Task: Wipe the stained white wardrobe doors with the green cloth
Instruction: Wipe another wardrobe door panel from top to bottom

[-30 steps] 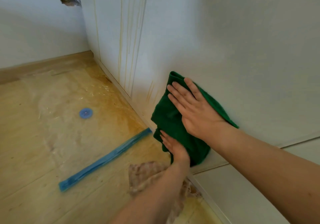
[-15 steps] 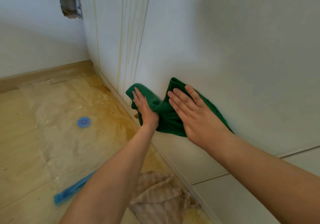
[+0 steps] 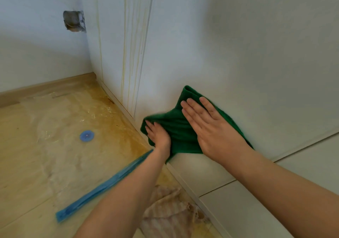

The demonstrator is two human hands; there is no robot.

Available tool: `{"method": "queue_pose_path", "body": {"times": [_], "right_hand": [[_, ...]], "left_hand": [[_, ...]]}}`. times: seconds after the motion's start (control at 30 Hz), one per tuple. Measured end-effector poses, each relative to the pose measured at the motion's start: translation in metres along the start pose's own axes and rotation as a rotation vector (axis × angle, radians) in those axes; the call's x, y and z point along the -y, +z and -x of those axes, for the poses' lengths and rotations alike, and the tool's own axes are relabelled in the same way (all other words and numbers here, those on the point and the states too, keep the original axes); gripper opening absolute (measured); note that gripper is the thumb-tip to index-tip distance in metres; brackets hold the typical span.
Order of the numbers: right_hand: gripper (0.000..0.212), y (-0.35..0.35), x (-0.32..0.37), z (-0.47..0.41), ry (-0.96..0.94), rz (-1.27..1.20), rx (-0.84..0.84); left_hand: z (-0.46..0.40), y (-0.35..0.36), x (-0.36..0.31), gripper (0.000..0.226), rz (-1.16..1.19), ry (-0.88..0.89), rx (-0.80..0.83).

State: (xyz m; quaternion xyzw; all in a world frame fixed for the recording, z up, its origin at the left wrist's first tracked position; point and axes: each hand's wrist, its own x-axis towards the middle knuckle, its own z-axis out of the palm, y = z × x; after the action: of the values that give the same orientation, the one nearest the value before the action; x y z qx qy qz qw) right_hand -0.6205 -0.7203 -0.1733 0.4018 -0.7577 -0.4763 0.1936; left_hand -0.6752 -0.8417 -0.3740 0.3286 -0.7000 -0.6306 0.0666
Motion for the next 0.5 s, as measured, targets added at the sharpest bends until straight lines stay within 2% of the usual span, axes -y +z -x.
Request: {"method": "queue_pose_path", "body": {"times": [0.07, 0.1, 0.13, 0.17, 0.2, 0.23, 0.3, 0.33, 0.37, 0.4, 0.43, 0.47, 0.5], "right_hand": [[0.064, 0.002, 0.000, 0.005, 0.024, -0.019, -0.012], [0.065, 0.003, -0.001, 0.008, 0.040, -0.022, -0.020], [0.065, 0.003, -0.002, 0.010, 0.054, -0.022, -0.023], [0.066, 0.002, -0.003, 0.012, 0.064, -0.019, -0.021], [0.067, 0.000, -0.003, 0.012, 0.069, -0.022, -0.014], [0.067, -0.002, -0.003, 0.011, 0.070, -0.028, -0.004], [0.068, -0.004, -0.002, 0.009, 0.075, -0.034, 0.015], [0.068, -0.004, -0.002, 0.009, 0.076, -0.038, 0.019], [0.068, -0.003, -0.001, 0.009, 0.080, -0.045, 0.025], [0.068, -0.002, -0.001, 0.009, 0.078, -0.048, 0.030], [0.069, -0.002, -0.001, 0.009, 0.073, -0.046, 0.035], [0.069, -0.003, -0.001, 0.010, 0.068, -0.039, 0.038], [0.070, -0.003, -0.001, 0.011, 0.064, -0.032, 0.039]], "left_hand": [[-0.022, -0.012, -0.026, 0.062, 0.018, 0.104, -0.053], [-0.022, -0.023, -0.044, 0.072, 0.023, 0.212, -0.099], [-0.025, -0.028, -0.053, 0.082, 0.027, 0.394, -0.118], [-0.015, -0.029, -0.058, 0.088, 0.006, 0.544, -0.095], [-0.010, -0.020, -0.049, 0.089, -0.064, 0.595, -0.020], [0.006, -0.017, -0.041, 0.084, -0.127, 0.484, 0.133], [0.030, -0.007, -0.008, 0.068, -0.291, 0.154, 0.434], [0.044, -0.007, 0.004, 0.060, -0.326, 0.194, 0.429], [0.057, -0.004, 0.014, 0.056, -0.311, 0.448, 0.329], [0.069, -0.001, 0.021, 0.061, -0.274, 0.713, 0.258], [0.077, 0.004, 0.027, 0.067, -0.185, 0.883, 0.194], [0.080, 0.006, 0.033, 0.070, -0.125, 0.971, 0.155], [0.075, 0.011, 0.040, 0.072, -0.129, 0.970, 0.117]]}}
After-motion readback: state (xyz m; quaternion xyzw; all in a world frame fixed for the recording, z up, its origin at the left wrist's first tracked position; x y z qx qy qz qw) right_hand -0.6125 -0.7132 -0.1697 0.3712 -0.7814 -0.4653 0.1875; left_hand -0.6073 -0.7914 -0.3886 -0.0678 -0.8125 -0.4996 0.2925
